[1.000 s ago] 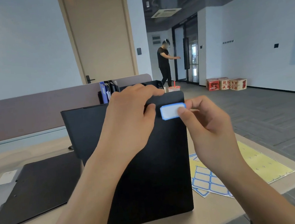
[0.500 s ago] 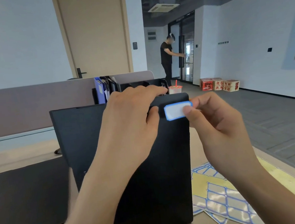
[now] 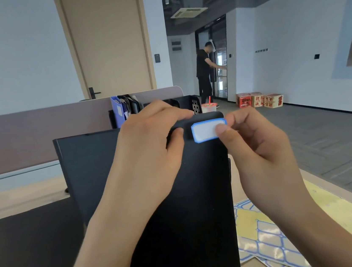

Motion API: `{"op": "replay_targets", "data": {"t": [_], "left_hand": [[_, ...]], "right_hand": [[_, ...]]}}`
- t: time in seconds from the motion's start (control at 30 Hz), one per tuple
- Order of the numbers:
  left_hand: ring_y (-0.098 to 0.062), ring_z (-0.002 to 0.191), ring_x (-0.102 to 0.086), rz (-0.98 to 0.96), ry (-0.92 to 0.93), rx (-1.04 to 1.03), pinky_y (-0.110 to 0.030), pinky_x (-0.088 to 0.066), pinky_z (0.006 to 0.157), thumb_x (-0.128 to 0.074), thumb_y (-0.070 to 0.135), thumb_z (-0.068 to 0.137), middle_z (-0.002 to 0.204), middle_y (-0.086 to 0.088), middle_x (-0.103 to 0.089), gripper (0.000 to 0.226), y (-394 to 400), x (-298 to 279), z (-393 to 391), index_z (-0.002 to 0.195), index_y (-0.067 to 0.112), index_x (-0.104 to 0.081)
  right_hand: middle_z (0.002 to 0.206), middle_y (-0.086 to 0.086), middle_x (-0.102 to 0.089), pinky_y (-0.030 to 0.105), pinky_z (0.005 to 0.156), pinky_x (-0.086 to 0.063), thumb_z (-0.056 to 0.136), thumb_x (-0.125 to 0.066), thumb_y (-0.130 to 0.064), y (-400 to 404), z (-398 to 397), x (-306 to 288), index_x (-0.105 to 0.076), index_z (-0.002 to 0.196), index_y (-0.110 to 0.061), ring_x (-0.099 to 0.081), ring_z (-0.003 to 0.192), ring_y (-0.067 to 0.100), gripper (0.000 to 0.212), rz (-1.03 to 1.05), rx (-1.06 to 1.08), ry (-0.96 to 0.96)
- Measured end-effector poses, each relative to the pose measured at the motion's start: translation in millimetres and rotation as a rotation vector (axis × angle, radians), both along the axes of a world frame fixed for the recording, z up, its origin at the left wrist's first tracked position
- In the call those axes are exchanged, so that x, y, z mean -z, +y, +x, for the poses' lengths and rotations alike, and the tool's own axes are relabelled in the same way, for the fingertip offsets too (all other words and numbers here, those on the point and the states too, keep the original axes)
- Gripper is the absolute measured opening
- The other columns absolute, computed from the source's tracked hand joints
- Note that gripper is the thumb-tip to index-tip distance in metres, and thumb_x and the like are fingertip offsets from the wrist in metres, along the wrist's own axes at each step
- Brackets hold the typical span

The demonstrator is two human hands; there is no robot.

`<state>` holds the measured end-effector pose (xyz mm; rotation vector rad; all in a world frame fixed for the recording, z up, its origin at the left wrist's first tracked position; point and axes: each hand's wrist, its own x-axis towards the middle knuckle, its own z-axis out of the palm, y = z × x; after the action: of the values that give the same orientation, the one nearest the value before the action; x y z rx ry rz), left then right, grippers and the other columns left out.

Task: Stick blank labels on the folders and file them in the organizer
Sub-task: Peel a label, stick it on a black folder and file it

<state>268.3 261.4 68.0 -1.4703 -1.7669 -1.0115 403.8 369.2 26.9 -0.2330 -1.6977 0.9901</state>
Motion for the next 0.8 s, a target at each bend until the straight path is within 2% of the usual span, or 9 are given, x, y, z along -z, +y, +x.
{"op": "replay_targets", "data": {"t": [0.1, 0.2, 0.23, 0.33, 0.43, 0.5, 0.63, 0.7, 0.8], "left_hand": [[-0.004, 0.103, -0.056, 0.024, -0.011, 0.015, -0.013, -0.039, 0.092, -0.068, 0.002, 0.087, 0.107, 0.009, -0.072, 0.033, 1.7, 1.6, -1.5, 0.114, 0.02, -0.074], [-0.006, 0.1, -0.058, 0.05, 0.006, 0.033, -0.019, -0.043, 0.086, -0.068, 0.002, 0.087, 0.105, 0.01, -0.072, 0.031, 1.3, 2.5, -1.3, 0.112, 0.02, -0.074], [-0.006, 0.098, -0.06, 0.056, 0.009, 0.039, -0.021, -0.044, 0.085, -0.068, 0.002, 0.087, 0.104, 0.01, -0.072, 0.031, 0.8, 3.1, -0.7, 0.112, 0.02, -0.074], [-0.007, 0.094, -0.064, 0.073, 0.0, 0.049, -0.026, -0.046, 0.084, -0.066, 0.003, 0.087, 0.104, 0.01, -0.072, 0.031, 0.1, 4.4, 0.7, 0.111, 0.02, -0.075], [-0.008, 0.094, -0.065, 0.081, -0.015, 0.06, -0.025, -0.047, 0.085, -0.066, 0.003, 0.087, 0.103, 0.01, -0.072, 0.031, -0.3, 4.4, 1.6, 0.111, 0.02, -0.075], [-0.007, 0.094, -0.065, 0.082, -0.016, 0.064, -0.025, -0.047, 0.086, -0.066, 0.003, 0.087, 0.103, 0.01, -0.072, 0.031, -0.9, 4.4, 1.8, 0.111, 0.02, -0.075], [-0.006, 0.094, -0.063, 0.092, -0.013, 0.069, -0.021, -0.046, 0.086, -0.067, 0.003, 0.087, 0.102, 0.011, -0.072, 0.031, -1.5, 4.6, 1.9, 0.111, 0.02, -0.076], [-0.006, 0.093, -0.063, 0.096, -0.007, 0.075, -0.022, -0.047, 0.085, -0.067, 0.003, 0.087, 0.102, 0.01, -0.072, 0.031, -1.7, 4.7, 2.5, 0.111, 0.02, -0.076], [-0.006, 0.092, -0.064, 0.094, -0.006, 0.077, -0.026, -0.048, 0.084, -0.066, 0.002, 0.087, 0.102, 0.011, -0.071, 0.031, -1.9, 5.1, 2.8, 0.111, 0.021, -0.076]], "right_hand": [[0.072, 0.018, -0.053, 0.039, 0.056, -0.032, 0.104, -0.062, -0.025, 1.7, -1.6, 1.8, -0.064, 0.09, -0.021, -0.04, 0.059, 0.02, 0.015, -0.004, 0.01, -0.012], [0.072, 0.018, -0.056, 0.043, 0.056, -0.033, 0.103, -0.063, -0.025, 2.5, -3.5, 2.1, -0.065, 0.089, -0.021, -0.042, 0.063, 0.029, 0.015, -0.019, 0.016, -0.008], [0.069, 0.013, -0.057, 0.041, 0.055, -0.035, 0.103, -0.063, -0.025, 2.4, -4.0, 1.7, -0.065, 0.089, -0.022, -0.043, 0.06, 0.024, 0.015, -0.022, 0.018, -0.002], [0.06, -0.002, -0.05, 0.022, 0.05, -0.03, 0.103, -0.064, -0.025, 1.3, -5.0, 0.8, -0.065, 0.086, -0.022, -0.038, 0.053, 0.01, 0.017, -0.029, 0.028, 0.004], [0.061, 0.01, -0.046, 0.025, 0.049, -0.026, 0.102, -0.064, -0.025, -1.3, -4.8, -0.7, -0.065, 0.085, -0.022, -0.033, 0.052, 0.011, 0.017, -0.036, 0.042, 0.0], [0.059, 0.007, -0.046, 0.023, 0.049, -0.027, 0.102, -0.064, -0.025, -2.3, -3.8, -1.2, -0.066, 0.085, -0.022, -0.034, 0.052, 0.011, 0.017, -0.046, 0.049, 0.0], [0.07, 0.014, -0.058, 0.026, 0.053, -0.031, 0.1, -0.066, -0.029, -3.3, -2.8, -1.3, -0.068, 0.086, -0.022, -0.04, 0.058, 0.017, 0.016, -0.069, 0.052, 0.005], [0.074, 0.011, -0.065, 0.027, 0.056, -0.036, 0.099, -0.067, -0.03, -3.4, -3.0, -0.6, -0.07, 0.088, -0.022, -0.048, 0.064, 0.026, 0.014, -0.074, 0.058, 0.026], [0.076, 0.005, -0.07, 0.024, 0.058, -0.04, 0.098, -0.068, -0.028, -3.1, -4.1, 0.2, -0.072, 0.088, -0.022, -0.054, 0.065, 0.02, 0.013, -0.08, 0.058, 0.046]]}}
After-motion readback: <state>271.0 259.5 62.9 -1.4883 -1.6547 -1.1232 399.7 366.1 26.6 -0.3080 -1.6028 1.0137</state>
